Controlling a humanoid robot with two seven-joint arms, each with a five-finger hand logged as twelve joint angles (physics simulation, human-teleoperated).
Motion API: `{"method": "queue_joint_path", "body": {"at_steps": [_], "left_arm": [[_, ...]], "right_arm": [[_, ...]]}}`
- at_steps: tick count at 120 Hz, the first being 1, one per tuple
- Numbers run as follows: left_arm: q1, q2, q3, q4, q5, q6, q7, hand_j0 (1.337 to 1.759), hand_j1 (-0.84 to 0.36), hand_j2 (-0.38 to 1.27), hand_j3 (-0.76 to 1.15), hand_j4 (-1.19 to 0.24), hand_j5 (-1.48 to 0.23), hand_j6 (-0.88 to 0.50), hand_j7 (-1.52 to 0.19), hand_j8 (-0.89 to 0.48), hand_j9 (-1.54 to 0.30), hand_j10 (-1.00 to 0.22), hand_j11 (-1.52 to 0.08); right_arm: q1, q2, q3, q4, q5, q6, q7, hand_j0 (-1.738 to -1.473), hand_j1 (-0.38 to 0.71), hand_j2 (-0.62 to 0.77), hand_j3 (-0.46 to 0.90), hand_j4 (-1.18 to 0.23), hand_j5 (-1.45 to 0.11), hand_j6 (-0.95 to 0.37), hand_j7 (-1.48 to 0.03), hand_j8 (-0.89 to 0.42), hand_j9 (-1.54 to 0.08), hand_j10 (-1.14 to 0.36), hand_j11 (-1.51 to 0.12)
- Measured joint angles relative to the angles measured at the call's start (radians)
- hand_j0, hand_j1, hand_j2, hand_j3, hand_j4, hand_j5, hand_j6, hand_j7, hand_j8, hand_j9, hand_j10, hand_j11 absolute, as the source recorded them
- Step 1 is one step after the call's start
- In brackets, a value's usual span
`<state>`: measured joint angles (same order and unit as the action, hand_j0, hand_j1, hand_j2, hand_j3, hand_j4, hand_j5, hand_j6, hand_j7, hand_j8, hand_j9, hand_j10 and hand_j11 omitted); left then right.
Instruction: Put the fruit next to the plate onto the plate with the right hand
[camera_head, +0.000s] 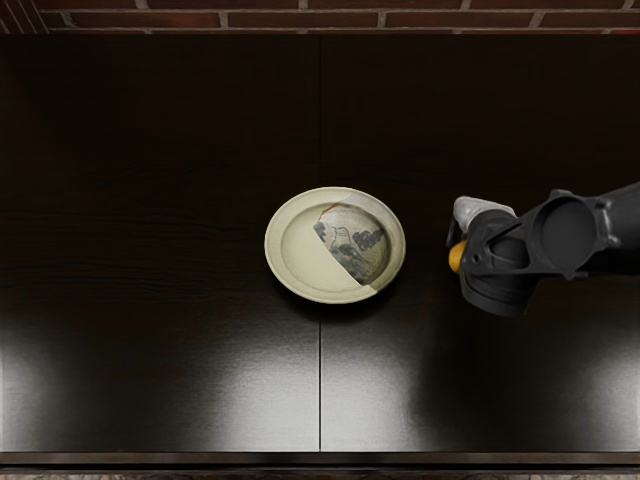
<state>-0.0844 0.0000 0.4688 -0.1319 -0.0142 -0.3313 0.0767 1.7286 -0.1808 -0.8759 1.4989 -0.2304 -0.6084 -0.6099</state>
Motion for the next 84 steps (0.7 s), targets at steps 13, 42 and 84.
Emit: {"method": "queue_joint_path", "body": {"at_steps": [13, 42, 84], "left_arm": [[0.000, 0.000, 0.000, 0.000, 0.000, 0.000, 0.000, 1.658, 0.35, 0.00, 0.00, 0.00, 0.00, 0.00, 0.00, 0.00, 0.00, 0.00, 0.00], [0.000, 0.000, 0.000, 0.000, 0.000, 0.000, 0.000, 1.658, 0.35, 0.00, 0.00, 0.00, 0.00, 0.00, 0.00, 0.00, 0.00, 0.00, 0.00], [0.000, 0.000, -0.001, 0.000, 0.000, 0.000, 0.000, 1.658, 0.35, 0.00, 0.00, 0.00, 0.00, 0.00, 0.00, 0.00, 0.00, 0.00, 0.00]], "right_arm": [[0.021, -0.011, 0.000, 0.019, 0.002, 0.001, 0.000, -1.656, 0.30, 0.52, 0.00, -0.71, -1.01, -0.52, -0.97, -0.51, -1.00, -0.73, -1.00], [0.093, -0.019, 0.001, 0.063, 0.034, 0.002, 0.000, -1.658, 0.34, 0.57, 0.00, -0.72, -1.05, -0.49, -0.99, -0.47, -1.03, -0.73, -1.04], [0.234, -0.003, 0.013, 0.134, 0.124, 0.002, 0.001, -1.658, 0.33, 0.57, 0.00, -0.73, -1.06, -0.49, -1.00, -0.49, -1.05, -0.73, -1.05]]}}
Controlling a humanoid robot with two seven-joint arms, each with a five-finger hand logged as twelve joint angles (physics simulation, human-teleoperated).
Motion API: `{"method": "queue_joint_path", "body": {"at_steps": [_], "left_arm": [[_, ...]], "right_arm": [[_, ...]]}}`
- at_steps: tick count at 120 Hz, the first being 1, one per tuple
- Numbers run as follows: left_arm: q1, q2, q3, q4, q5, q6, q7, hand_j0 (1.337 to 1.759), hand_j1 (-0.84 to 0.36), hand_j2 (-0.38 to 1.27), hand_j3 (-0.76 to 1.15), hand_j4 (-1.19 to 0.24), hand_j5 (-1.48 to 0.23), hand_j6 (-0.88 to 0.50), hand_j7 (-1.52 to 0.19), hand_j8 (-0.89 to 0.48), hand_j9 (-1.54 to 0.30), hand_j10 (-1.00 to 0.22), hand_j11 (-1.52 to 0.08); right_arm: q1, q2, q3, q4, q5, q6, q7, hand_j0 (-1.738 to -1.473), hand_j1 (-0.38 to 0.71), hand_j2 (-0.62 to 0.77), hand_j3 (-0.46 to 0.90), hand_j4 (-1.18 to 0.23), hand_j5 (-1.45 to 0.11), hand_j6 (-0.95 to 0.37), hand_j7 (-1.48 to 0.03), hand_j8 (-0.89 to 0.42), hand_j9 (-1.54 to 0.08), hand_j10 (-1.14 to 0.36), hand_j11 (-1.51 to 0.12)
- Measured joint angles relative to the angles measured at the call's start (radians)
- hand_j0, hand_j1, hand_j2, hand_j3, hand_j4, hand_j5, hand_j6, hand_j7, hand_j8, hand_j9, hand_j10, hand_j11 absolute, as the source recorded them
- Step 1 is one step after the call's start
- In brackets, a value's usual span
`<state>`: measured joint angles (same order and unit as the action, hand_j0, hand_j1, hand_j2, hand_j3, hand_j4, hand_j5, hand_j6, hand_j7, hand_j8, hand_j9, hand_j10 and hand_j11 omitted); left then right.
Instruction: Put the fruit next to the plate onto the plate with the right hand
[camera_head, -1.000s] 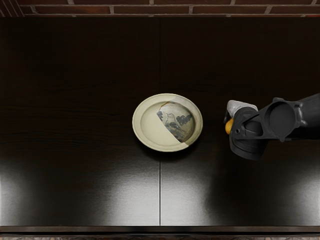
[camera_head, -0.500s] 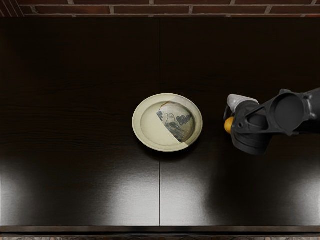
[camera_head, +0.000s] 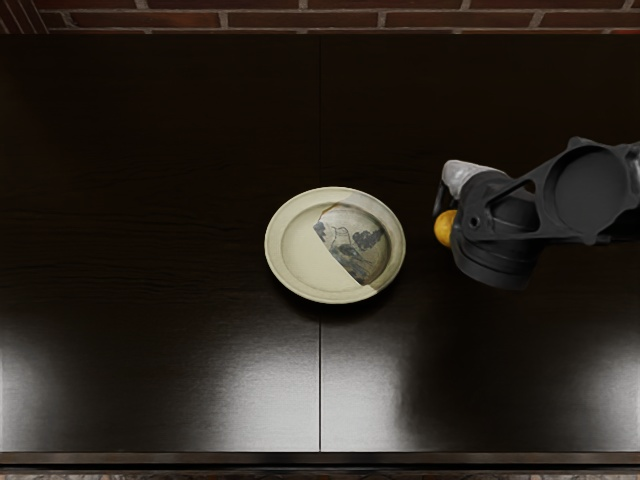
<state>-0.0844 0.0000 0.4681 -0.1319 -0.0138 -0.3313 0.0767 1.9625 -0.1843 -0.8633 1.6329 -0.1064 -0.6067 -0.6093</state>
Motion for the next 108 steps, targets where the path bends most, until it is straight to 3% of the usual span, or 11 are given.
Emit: {"method": "queue_joint_path", "body": {"at_steps": [15, 22, 52, 108], "left_arm": [[0.002, 0.000, 0.000, 0.000, 0.000, 0.000, 0.000, 1.658, 0.35, 0.00, 0.00, 0.00, 0.00, 0.00, 0.00, 0.00, 0.00, 0.00, 0.00], [0.003, 0.000, 0.000, 0.000, 0.000, 0.000, 0.000, 1.658, 0.35, 0.00, 0.00, 0.00, 0.00, 0.00, 0.00, 0.00, 0.00, 0.00, 0.00], [0.006, 0.000, 0.001, 0.001, 0.000, 0.000, 0.000, 1.658, 0.35, 0.00, 0.00, 0.00, 0.00, 0.00, 0.00, 0.00, 0.00, 0.00, 0.00], [0.006, 0.000, 0.001, 0.002, 0.000, 0.000, 0.000, 1.658, 0.35, 0.00, 0.00, 0.00, 0.00, 0.00, 0.00, 0.00, 0.00, 0.00, 0.00]], "right_arm": [[0.056, 0.022, 0.016, 0.015, 0.047, 0.000, 0.000, -1.658, 0.32, 0.53, 0.00, -0.73, -1.07, -0.48, -1.00, -0.48, -1.06, -0.73, -1.06], [0.084, 0.039, 0.023, 0.018, 0.073, 0.001, 0.000, -1.658, 0.33, 0.58, 0.00, -0.73, -1.07, -0.47, -1.00, -0.48, -1.06, -0.73, -1.07], [0.191, 0.123, 0.057, 0.006, 0.195, 0.002, 0.001, -1.658, 0.34, 0.58, 0.00, -0.74, -1.11, -0.45, -1.02, -0.44, -1.11, -0.74, -1.12], [0.217, 0.183, 0.084, -0.148, 0.289, -0.001, 0.000, -1.658, 0.34, 0.59, 0.00, -0.76, -1.11, -0.46, -1.04, -0.45, -1.10, -0.76, -1.11]]}}
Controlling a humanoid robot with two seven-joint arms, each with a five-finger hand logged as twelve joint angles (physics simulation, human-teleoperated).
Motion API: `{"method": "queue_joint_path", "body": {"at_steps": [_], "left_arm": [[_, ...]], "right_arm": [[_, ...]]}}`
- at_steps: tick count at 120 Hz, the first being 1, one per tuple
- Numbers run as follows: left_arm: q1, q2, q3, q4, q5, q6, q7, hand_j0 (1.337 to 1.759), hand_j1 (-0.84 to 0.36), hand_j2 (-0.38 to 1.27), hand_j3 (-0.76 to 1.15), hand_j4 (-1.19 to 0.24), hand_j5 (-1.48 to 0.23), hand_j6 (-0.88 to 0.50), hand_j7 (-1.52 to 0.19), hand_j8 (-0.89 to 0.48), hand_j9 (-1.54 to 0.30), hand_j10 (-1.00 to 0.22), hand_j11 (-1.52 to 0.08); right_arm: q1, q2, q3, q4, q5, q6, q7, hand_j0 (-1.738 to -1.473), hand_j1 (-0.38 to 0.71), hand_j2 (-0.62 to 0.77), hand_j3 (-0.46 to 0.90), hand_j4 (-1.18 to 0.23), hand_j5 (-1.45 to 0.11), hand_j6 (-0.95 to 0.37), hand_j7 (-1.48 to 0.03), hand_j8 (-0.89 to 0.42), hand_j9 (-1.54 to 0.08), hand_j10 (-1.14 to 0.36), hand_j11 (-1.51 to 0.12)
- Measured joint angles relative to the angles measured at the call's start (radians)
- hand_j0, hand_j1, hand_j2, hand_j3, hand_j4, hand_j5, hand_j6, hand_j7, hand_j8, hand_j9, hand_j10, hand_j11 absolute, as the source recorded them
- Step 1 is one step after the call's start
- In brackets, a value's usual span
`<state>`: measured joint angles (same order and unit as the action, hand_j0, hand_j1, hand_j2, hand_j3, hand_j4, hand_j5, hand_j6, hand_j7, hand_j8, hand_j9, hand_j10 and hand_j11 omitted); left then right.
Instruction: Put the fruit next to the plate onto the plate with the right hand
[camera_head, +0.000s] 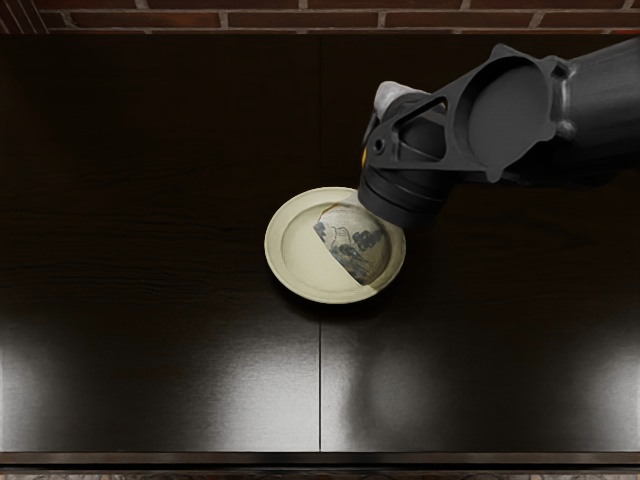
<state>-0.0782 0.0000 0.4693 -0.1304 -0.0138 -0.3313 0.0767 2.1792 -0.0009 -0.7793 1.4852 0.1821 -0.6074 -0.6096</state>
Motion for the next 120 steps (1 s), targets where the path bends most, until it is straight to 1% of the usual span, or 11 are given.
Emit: {"method": "queue_joint_path", "body": {"at_steps": [17, 36, 56, 86, 101, 120], "left_arm": [[0.000, 0.000, 0.000, 0.000, 0.000, 0.000, 0.000, 1.658, 0.35, 0.00, 0.00, 0.00, 0.00, 0.00, 0.00, 0.00, 0.00, 0.00, 0.00], [0.000, 0.000, 0.000, 0.000, 0.000, 0.000, 0.000, 1.658, 0.35, 0.00, 0.00, 0.00, 0.00, 0.00, 0.00, 0.00, 0.00, 0.00, 0.00], [0.000, 0.000, 0.000, 0.000, 0.000, 0.000, 0.000, 1.658, 0.35, 0.00, 0.00, 0.00, 0.00, 0.00, 0.00, 0.00, 0.00, 0.00, 0.00], [0.000, 0.000, 0.000, 0.000, 0.000, 0.000, 0.000, 1.658, 0.35, 0.00, 0.00, 0.00, 0.00, 0.00, 0.00, 0.00, 0.00, 0.00, 0.00], [0.000, 0.000, 0.000, 0.000, 0.000, 0.000, 0.000, 1.658, 0.35, 0.00, 0.00, 0.00, 0.00, 0.00, 0.00, 0.00, 0.00, 0.00, 0.00], [0.000, 0.000, 0.000, 0.000, 0.000, 0.000, 0.000, 1.658, 0.35, 0.00, 0.00, 0.00, 0.00, 0.00, 0.00, 0.00, 0.00, 0.00, 0.00]], "right_arm": [[0.002, 0.001, 0.037, -0.003, 0.003, -0.001, 0.000, -1.657, 0.32, 0.58, 0.00, -0.77, -1.09, -0.49, -1.04, -0.49, -1.08, -0.77, -1.09], [-0.002, 0.001, 0.059, 0.004, 0.005, 0.000, 0.000, -1.657, 0.31, 0.58, 0.00, -0.77, -1.10, -0.49, -1.04, -0.50, -1.08, -0.78, -1.09], [-0.005, 0.001, 0.078, 0.020, 0.004, 0.000, -0.001, -1.657, 0.31, 0.58, 0.00, -0.78, -1.09, -0.51, -1.04, -0.51, -1.08, -0.78, -1.08], [-0.023, 0.001, 0.120, 0.050, 0.002, 0.000, 0.000, -1.658, 0.30, 0.58, 0.00, -0.78, -1.09, -0.50, -1.04, -0.52, -1.09, -0.77, -1.10], [-0.046, 0.001, 0.125, 0.056, -0.003, 0.000, 0.001, -1.658, 0.30, 0.58, 0.00, -0.77, -1.09, -0.50, -1.04, -0.52, -1.10, -0.77, -1.11], [-0.105, 0.001, 0.126, 0.047, -0.037, 0.000, 0.001, -1.658, 0.31, 0.58, 0.00, -0.77, -1.10, -0.49, -1.04, -0.51, -1.11, -0.76, -1.12]]}}
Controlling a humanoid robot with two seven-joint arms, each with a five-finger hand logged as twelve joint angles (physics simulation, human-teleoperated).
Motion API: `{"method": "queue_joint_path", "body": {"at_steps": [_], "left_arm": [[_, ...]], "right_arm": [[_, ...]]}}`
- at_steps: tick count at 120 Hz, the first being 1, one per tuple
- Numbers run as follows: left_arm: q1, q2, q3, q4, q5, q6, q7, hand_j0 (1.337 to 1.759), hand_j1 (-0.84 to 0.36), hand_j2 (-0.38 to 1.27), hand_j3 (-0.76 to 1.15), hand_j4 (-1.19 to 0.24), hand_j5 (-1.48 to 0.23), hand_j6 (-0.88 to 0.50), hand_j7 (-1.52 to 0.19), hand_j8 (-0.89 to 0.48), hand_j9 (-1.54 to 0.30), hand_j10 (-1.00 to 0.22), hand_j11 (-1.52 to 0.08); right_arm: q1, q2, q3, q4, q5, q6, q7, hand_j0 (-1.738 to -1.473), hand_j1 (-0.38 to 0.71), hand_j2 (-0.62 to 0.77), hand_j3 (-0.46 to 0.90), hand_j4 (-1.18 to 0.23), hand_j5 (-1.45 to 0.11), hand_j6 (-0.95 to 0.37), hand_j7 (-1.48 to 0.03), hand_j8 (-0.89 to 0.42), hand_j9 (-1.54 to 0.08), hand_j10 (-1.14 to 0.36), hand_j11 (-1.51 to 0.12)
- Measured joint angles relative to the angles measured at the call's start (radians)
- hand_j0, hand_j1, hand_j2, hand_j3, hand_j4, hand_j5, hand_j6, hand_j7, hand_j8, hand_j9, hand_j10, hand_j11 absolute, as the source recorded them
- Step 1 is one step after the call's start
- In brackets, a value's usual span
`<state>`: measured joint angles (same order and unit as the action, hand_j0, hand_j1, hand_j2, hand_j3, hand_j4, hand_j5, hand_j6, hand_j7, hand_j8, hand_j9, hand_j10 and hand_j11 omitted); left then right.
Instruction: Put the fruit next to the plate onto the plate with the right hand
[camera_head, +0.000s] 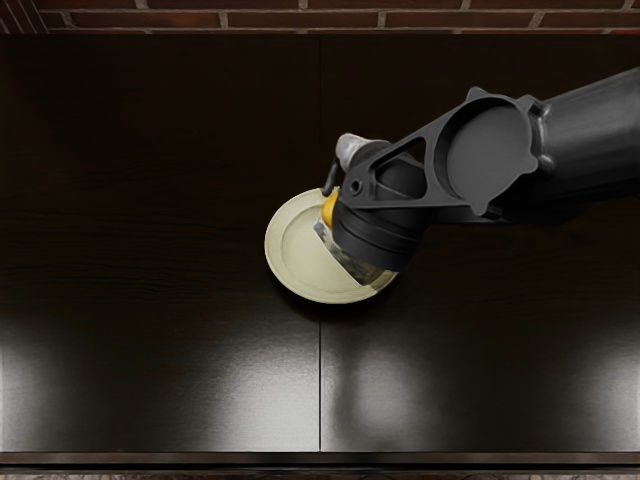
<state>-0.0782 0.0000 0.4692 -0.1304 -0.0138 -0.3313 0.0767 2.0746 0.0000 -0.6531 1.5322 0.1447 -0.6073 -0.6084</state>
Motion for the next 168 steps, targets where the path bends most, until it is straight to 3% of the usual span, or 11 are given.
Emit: {"method": "queue_joint_path", "body": {"at_steps": [21, 43, 69, 88, 103, 129, 156, 168], "left_arm": [[0.000, 0.000, 0.000, 0.000, 0.000, 0.000, 0.000, 1.658, 0.35, 0.00, 0.00, 0.00, 0.00, 0.00, 0.00, 0.00, 0.00, 0.00, 0.00], [0.000, 0.000, -0.001, 0.000, 0.000, 0.000, 0.000, 1.658, 0.35, 0.00, 0.00, 0.00, 0.00, 0.00, 0.00, 0.00, 0.00, 0.00, 0.00], [0.000, 0.000, -0.001, 0.000, 0.000, 0.000, 0.000, 1.658, 0.35, 0.00, 0.00, 0.00, 0.00, 0.00, 0.00, 0.00, 0.00, 0.00, 0.00], [0.002, 0.000, -0.001, 0.000, 0.000, 0.000, 0.000, 1.658, 0.35, 0.00, 0.00, 0.00, 0.00, 0.00, 0.00, 0.00, 0.00, 0.00, 0.00], [0.017, 0.000, -0.001, 0.000, 0.000, 0.000, 0.000, 1.658, 0.35, 0.00, 0.00, 0.00, 0.00, 0.00, 0.00, 0.00, 0.00, 0.00, 0.00], [0.018, 0.000, -0.001, 0.000, 0.000, 0.000, 0.000, 1.658, 0.35, 0.00, 0.00, 0.00, 0.00, 0.00, 0.00, 0.00, 0.00, 0.00, 0.00], [0.018, 0.000, -0.001, 0.000, 0.000, 0.000, 0.000, 1.658, 0.35, 0.00, 0.00, 0.00, 0.00, 0.00, 0.00, 0.00, 0.00, 0.00, 0.00], [0.018, 0.000, -0.001, 0.000, 0.000, 0.000, 0.000, 1.658, 0.35, 0.00, 0.00, 0.00, 0.00, 0.00, 0.00, 0.00, 0.00, 0.00, 0.00]], "right_arm": [[-0.042, 0.000, 0.001, -0.006, -0.029, 0.000, 0.000, -1.658, 0.30, 0.57, 0.00, -0.77, -1.09, -0.50, -1.04, -0.51, -1.10, -0.76, -1.11], [-0.045, 0.000, 0.001, -0.011, -0.036, -0.003, -0.002, -1.658, -0.05, 0.23, 0.00, -0.35, -0.49, -0.24, -0.46, -0.24, -0.49, -0.34, -0.49], [-0.037, 0.000, 0.034, 0.010, -0.041, -0.004, -0.002, -1.658, -0.23, 0.08, 0.00, -0.14, -0.19, -0.10, -0.18, -0.10, -0.19, -0.14, -0.19], [-0.083, -0.012, 0.122, 0.091, -0.039, -0.004, -0.002, -1.658, -0.27, 0.03, 0.00, -0.08, -0.11, -0.06, -0.10, -0.06, -0.11, -0.08, -0.11], [-0.130, -0.101, 0.225, 0.156, -0.041, -0.004, -0.002, -1.658, -0.29, 0.02, 0.00, -0.06, -0.07, -0.05, -0.07, -0.05, -0.08, -0.06, -0.08], [-0.170, -0.160, 0.369, 0.199, -0.041, -0.004, -0.002, -1.658, -0.31, 0.00, 0.00, -0.04, -0.05, -0.04, -0.05, -0.04, -0.05, -0.04, -0.05], [-0.413, -0.231, 0.669, 0.205, -0.052, 0.001, -0.002, -1.658, -0.31, 0.00, 0.00, -0.03, -0.04, -0.03, -0.04, -0.03, -0.04, -0.03, -0.04], [-0.512, -0.304, 0.800, 0.203, -0.055, 0.122, -0.002, -1.658, -0.31, 0.00, 0.00, -0.03, -0.04, -0.03, -0.04, -0.03, -0.04, -0.03, -0.04]]}}
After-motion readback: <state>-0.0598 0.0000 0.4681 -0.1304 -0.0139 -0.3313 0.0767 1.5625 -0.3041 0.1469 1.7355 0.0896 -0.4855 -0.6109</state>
